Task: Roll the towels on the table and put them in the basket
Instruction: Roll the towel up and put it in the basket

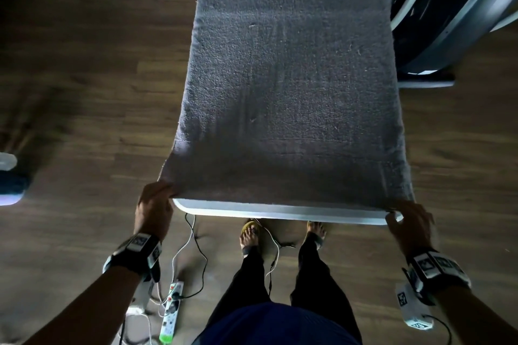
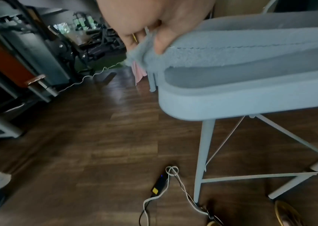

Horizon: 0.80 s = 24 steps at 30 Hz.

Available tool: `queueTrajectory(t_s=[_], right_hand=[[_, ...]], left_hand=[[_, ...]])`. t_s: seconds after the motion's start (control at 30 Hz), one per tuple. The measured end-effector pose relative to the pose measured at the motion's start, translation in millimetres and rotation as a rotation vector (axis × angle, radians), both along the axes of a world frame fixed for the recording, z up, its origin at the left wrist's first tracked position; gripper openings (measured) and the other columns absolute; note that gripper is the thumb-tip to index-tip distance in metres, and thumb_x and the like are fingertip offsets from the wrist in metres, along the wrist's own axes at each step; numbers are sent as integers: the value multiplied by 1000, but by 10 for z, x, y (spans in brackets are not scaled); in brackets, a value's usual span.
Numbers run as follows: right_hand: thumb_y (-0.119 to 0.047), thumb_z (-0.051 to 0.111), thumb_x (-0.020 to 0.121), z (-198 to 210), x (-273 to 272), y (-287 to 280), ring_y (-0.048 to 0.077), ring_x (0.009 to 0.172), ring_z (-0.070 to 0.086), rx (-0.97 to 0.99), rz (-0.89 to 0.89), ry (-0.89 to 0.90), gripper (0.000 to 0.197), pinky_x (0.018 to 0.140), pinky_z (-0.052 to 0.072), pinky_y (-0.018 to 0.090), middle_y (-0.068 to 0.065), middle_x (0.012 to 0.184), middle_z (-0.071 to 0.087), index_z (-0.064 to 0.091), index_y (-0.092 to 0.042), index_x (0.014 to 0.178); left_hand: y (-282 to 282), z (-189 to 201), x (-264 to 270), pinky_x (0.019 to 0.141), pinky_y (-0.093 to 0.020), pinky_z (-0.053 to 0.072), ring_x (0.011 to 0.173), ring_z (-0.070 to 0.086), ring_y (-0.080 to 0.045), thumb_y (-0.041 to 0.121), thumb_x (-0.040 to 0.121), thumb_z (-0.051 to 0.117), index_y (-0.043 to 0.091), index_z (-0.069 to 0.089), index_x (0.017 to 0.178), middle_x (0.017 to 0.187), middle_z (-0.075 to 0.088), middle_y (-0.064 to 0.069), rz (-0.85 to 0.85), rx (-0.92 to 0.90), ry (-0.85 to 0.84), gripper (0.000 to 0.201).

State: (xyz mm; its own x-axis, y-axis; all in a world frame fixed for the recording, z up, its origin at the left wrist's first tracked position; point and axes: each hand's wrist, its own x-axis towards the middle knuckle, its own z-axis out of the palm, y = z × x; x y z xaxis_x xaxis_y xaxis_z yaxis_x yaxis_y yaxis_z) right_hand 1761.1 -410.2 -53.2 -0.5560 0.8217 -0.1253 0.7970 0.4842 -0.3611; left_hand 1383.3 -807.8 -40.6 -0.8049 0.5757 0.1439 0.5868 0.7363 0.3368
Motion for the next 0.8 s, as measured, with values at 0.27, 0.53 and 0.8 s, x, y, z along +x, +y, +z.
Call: queueTrajectory(t_s=[0.27, 0.53, 0.8], right_hand=[[-32, 39, 77, -11, -27, 129, 34, 85, 59, 112, 49, -52, 37, 83, 31, 41, 11, 87, 71, 72, -16, 78], [-18, 57, 83, 77, -284, 314, 35, 106, 42, 64, -118, -222, 21, 96, 27, 49, 15, 109, 49, 55, -19, 104], [-25, 46, 75, -149, -118, 15, 41, 98, 52, 37, 103, 2, 38, 80, 41, 45, 21, 112, 58, 64, -5, 101]], left_hand=[[-132, -185, 2, 80, -44, 40, 86, 56, -35, 10, 78, 42, 7, 69, 99, 85, 64, -16, 27, -91, -47, 34], [316, -12, -294, 85, -51, 36, 98, 54, -38, 23, 89, 54, 12, 62, 104, 99, 61, -20, 279, -276, -161, 20], [384, -259, 288, 79, -50, 50, 102, 50, -39, 15, 80, 50, 1, 59, 114, 115, 56, -23, -103, -117, -52, 38]])
